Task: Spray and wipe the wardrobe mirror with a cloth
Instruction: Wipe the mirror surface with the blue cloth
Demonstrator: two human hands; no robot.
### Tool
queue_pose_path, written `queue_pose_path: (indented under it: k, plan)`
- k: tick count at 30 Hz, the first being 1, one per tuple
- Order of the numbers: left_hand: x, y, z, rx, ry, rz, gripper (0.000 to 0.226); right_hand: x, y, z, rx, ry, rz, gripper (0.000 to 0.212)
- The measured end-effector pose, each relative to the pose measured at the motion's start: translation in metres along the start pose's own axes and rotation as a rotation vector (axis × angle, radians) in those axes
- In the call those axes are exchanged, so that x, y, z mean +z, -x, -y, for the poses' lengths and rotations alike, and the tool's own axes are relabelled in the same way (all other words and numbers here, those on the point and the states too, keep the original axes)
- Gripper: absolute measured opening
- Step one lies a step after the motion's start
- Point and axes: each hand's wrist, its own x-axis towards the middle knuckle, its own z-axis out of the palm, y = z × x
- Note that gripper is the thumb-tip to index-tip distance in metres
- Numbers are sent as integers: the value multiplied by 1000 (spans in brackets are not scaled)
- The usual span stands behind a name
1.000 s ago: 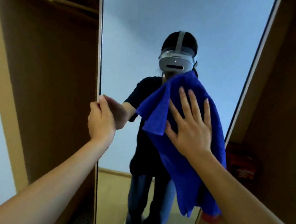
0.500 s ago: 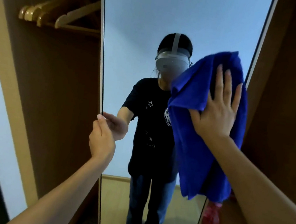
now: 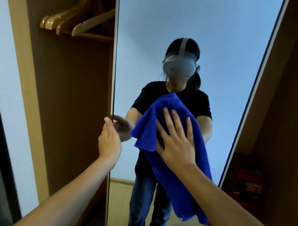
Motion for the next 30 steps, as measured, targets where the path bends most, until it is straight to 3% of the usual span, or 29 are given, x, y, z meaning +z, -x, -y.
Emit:
queue_pose_path:
  k: [7, 10, 16, 19, 30]
  plan:
    - [-8, -13, -3, -133, 71, 60, 60, -35, -120, 5, 118, -68, -132, 61]
    - [-8, -19, -1, -154, 31, 75, 61, -32, -127, 18, 113, -44, -142, 60]
    - [-15, -26, 3, -99, -20, 87, 63, 9, -57, 62, -191, -7, -48, 66]
    - [-18, -23, -2, -102, -9, 114, 65, 10, -52, 60, -218, 32, -41, 68]
    - [-17, -26, -29, -196, -166, 179, 80, -58, -186, -11, 46, -18, -164, 61]
